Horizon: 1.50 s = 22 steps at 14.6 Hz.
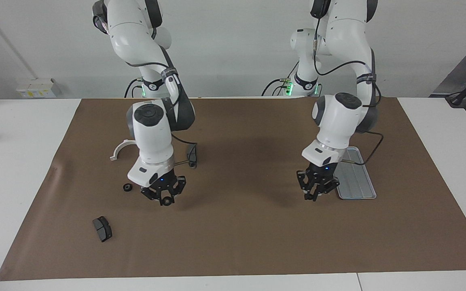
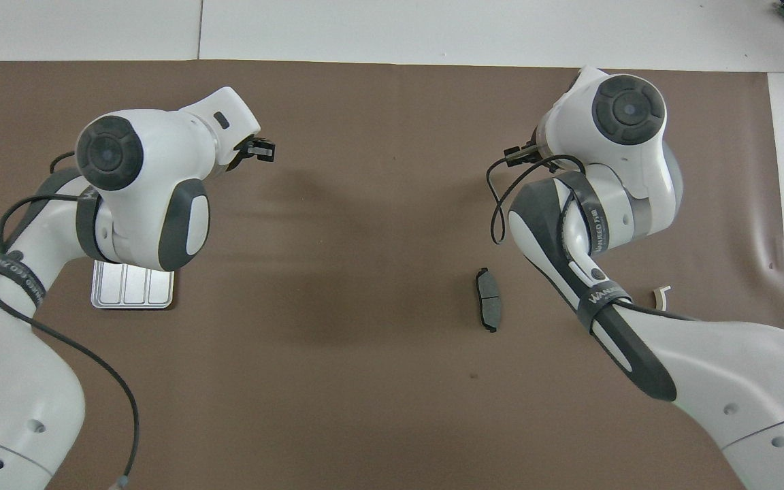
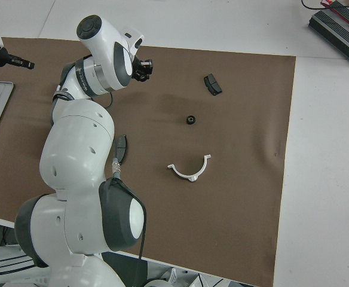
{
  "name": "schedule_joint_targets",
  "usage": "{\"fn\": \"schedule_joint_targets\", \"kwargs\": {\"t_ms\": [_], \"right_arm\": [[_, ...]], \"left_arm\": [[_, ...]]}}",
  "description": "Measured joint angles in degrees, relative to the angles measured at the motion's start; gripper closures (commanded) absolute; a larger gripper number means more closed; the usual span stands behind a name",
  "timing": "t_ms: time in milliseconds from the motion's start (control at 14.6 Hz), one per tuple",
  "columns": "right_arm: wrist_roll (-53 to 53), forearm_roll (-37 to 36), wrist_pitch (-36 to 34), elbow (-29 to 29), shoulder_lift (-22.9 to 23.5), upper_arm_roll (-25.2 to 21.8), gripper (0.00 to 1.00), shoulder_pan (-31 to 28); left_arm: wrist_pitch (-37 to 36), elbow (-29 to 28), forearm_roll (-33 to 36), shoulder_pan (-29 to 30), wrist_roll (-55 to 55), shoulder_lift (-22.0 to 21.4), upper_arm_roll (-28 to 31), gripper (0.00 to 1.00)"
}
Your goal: Place bearing gear from tray to pile
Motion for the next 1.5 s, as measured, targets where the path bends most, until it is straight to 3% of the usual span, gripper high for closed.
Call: {"fn": "schedule_joint_targets", "kwargs": {"t_ms": [342,478,546,683,751,888,956,1025,1093,1503], "right_arm": [[-2.67,0.37,6.79,-17.02,-5.67,0.11,1.0,-2.34],[-3.15,0.38,7.77,-20.18,-6.86,0.13,1.0,-2.56],[-3.21,0.38,7.8,-21.01,-7.34,0.13,0.93,-2.59],[-3.22,0.38,7.8,-22.08,-8.11,0.14,0.39,-2.62],[-3.22,0.39,7.8,-22.45,-8.33,0.14,0.0,-2.67],[-3.22,0.4,7.8,-22.88,-8.57,0.14,0.0,-2.82],[-3.22,0.42,7.8,-22.9,-8.64,0.13,0.0,-2.85],[-3.12,0.79,7.83,-22.88,-8.81,0.14,0.0,-2.85],[-2.61,1.93,7.95,-22.76,-9.11,0.13,0.0,-2.86],[2.93,6.64,7.85,-16.87,-10.73,0.52,0.0,-2.76]], "left_arm": [[0.7,10.7,0.0,-6.7,-5.64,9.29,0.12,1.0],[0.76,12.24,0.0,-7.54,-6.99,10.83,0.08,1.0],[0.89,12.49,0.0,-7.97,-7.56,11.15,0.08,1.0],[0.98,12.54,0.0,-8.79,-8.22,11.49,0.11,1.0],[0.99,12.55,0.0,-9.31,-8.8,12.08,0.1,1.0],[1.52,12.6,0.0,-10.47,-10.14,13.38,0.11,0.54],[1.71,12.67,0.0,-10.85,-10.43,13.72,0.13,0.4],[1.72,12.67,0.0,-11.14,-10.47,13.83,0.11,0.16],[1.72,12.67,0.0,-11.51,-10.49,13.84,0.13,0.0],[-0.1,13.34,0.0,-11.95,-11.24,12.39,1.03,0.0]]}}
